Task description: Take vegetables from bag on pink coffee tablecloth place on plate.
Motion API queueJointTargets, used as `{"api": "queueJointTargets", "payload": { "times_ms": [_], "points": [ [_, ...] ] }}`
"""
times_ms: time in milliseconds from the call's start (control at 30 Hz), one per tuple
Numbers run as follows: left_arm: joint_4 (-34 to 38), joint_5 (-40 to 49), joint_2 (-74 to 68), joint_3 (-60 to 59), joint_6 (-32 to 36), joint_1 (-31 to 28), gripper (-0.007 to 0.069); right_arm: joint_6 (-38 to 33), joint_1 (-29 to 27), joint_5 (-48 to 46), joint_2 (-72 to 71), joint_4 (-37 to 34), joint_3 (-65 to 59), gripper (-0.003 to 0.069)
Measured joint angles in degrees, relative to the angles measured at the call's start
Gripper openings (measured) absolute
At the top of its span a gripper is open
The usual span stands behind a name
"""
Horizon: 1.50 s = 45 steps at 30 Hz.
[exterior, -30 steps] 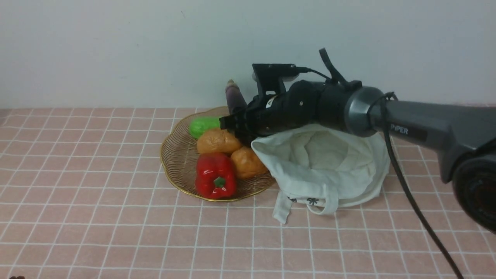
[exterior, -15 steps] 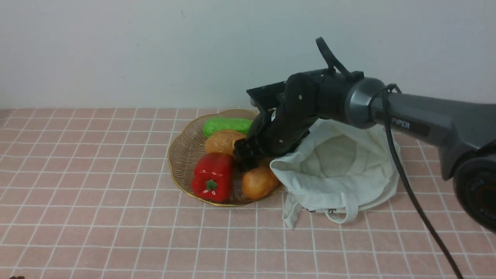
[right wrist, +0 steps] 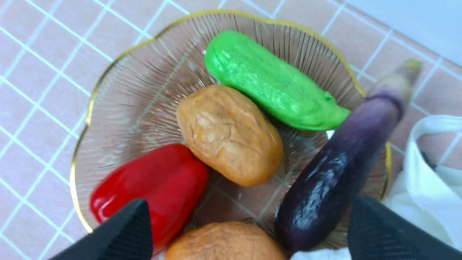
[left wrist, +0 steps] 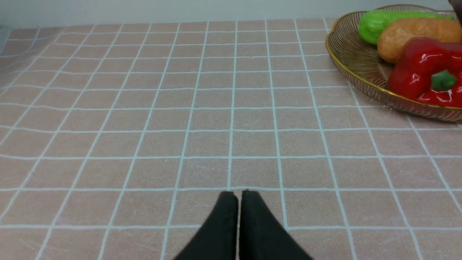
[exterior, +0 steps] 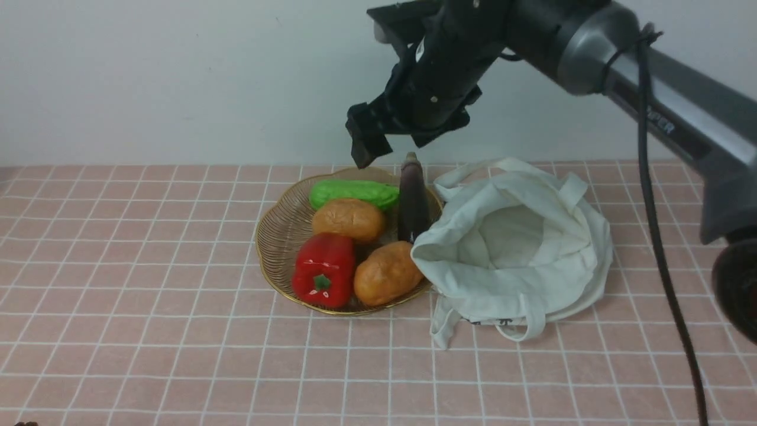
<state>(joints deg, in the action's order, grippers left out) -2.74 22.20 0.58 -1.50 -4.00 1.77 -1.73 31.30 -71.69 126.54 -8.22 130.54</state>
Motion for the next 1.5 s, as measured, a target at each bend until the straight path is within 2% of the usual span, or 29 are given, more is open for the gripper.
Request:
{"api": "queueJointTargets", "payload": {
  "times_ms": [167, 233, 267, 433, 467, 533, 567, 600, 667, 733, 833, 900, 1000, 1167, 1500],
  "points": [
    [0.0, 0.0, 0.0, 0.0, 0.0, 0.0, -0.0005, 0.08, -0.07, -0.17, -10.11, 1.39, -4.96, 0.0523],
    [0.0, 0.0, 0.0, 0.0, 0.0, 0.0, -0.0005, 0.08, -0.07, -0.17, -18.03, 3.05, -10.37, 0.0419],
    [0.0, 0.0, 0.0, 0.0, 0.0, 0.0, -0.0005, 0.08, -0.07, -0.17, -18.76, 3.21, -10.87, 0.0401],
    [0.0, 0.0, 0.0, 0.0, 0.0, 0.0, -0.0005, 0.98, -0.07, -0.47, -40.29, 9.18, -28.39, 0.0147],
    [0.0, 0.0, 0.0, 0.0, 0.0, 0.0, -0.0005, 1.09, -0.07, -0.47, -41.05, 9.18, -28.39, 0.0139],
    [0.0, 0.0, 0.0, 0.0, 0.0, 0.0, -0.0005, 2.73, -0.07, -0.52, -49.99, 11.28, -36.21, 0.0057],
    [0.0, 0.0, 0.0, 0.0, 0.0, 0.0, -0.0005, 2.88, -0.07, -0.52, -50.76, 11.43, -36.9, 0.0057],
    [0.0, 0.0, 0.0, 0.0, 0.0, 0.0, -0.0005, 4.24, -0.07, -0.13, -58.05, 12.41, -43.86, 0.0014],
    [0.0, 0.0, 0.0, 0.0, 0.0, 0.0, -0.0005, 5.04, -0.07, 1.59, -62.38, 12.72, -48.28, 0.0],
    [0.0, 0.0, 0.0, 0.0, 0.0, 0.0, -0.0005, 6.12, -0.07, 10.25, -73.53, 12.75, -61.73, -0.0012],
    [0.0, 0.0, 0.0, 0.0, 0.0, 0.0, -0.0005, 6.6, -0.07, 27.76, -88.69, 12.08, -79.46, -0.0015],
    [0.0, 0.0, 0.0, 0.0, 0.0, 0.0, -0.0005, 6.72, -0.07, 46.01, -100.13, 10.54, -95.23, -0.0015],
    [0.0, 0.0, 0.0, 0.0, 0.0, 0.0, -0.0005, 6.77, -0.07, 59.37, -108.38, 9.71, -106.98, -0.0015],
    [0.0, 0.0, 0.0, 0.0, 0.0, 0.0, -0.0005, 6.97, -0.07, 65.01, -113.33, 9.89, -114.89, -0.0015],
    [0.0, 0.0, 0.0, 0.0, 0.0, 0.0, -0.0005, 6.93, -0.07, 67.13, -113.56, 11.21, -115.0, -0.0015]
  ]
}}
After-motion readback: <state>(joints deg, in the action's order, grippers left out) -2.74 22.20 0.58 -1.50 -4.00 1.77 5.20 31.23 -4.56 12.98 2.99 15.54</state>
